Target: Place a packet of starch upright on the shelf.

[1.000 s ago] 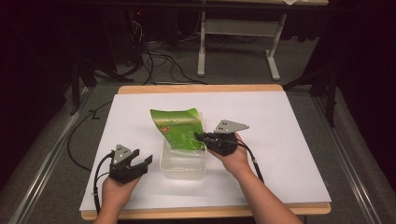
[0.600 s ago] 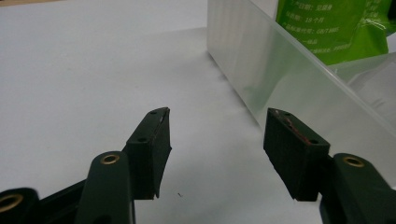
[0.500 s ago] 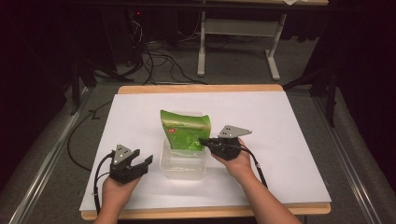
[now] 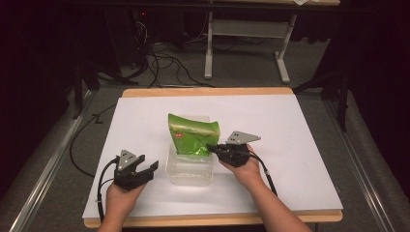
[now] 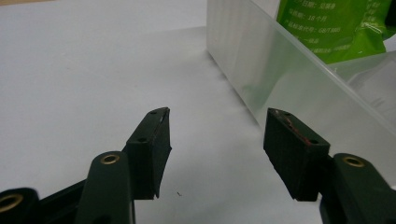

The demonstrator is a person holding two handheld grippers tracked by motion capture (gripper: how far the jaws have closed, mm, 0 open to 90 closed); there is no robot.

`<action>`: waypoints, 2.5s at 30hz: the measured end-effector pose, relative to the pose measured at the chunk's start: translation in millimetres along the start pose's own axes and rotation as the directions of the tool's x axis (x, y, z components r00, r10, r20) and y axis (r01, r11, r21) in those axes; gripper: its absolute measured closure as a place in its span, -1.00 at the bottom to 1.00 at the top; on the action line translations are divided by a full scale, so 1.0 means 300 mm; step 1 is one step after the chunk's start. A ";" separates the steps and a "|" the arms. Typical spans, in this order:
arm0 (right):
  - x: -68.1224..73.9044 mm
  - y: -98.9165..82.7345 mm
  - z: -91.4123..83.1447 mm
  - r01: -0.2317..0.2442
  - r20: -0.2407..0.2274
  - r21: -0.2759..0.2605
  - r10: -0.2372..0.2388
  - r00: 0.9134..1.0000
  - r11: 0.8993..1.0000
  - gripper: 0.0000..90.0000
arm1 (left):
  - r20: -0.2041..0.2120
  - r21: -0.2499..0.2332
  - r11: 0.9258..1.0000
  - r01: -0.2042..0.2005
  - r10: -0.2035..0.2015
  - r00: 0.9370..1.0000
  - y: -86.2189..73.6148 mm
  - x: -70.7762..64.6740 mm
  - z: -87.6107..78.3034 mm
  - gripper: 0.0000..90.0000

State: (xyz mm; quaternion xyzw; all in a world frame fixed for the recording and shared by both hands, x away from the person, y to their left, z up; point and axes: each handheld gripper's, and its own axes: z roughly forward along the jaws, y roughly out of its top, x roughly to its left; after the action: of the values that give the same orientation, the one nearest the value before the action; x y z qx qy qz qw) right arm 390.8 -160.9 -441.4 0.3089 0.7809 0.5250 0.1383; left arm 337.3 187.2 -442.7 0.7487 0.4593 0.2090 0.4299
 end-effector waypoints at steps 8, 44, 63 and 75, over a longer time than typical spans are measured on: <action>0.005 0.003 0.001 0.008 0.010 0.006 -0.008 1.000 1.000 0.89 | -0.001 -0.002 1.000 0.001 -0.001 1.000 0.000 0.001 -0.001 -0.07; 0.012 0.014 -0.189 0.006 0.207 0.017 -0.009 0.978 1.000 -0.54 | 0.018 -0.002 1.000 -0.005 0.005 1.000 0.005 0.018 -0.004 -0.08; -0.104 -0.180 -0.550 -0.079 0.389 0.026 0.063 0.919 0.996 -0.46 | 0.018 0.006 1.000 -0.008 0.008 1.000 0.004 0.023 -0.006 -0.08; -0.099 -0.189 -0.508 -0.069 0.350 0.051 0.047 0.935 0.996 -0.39 | 0.011 0.018 1.000 -0.016 0.016 1.000 0.002 0.016 0.004 -0.08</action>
State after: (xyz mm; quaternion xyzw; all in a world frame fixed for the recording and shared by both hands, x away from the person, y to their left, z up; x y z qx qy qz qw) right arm 312.4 -306.1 -433.3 0.4242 0.7505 0.4412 0.2492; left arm 340.8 190.7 -443.1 0.7574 0.4528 0.2041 0.4239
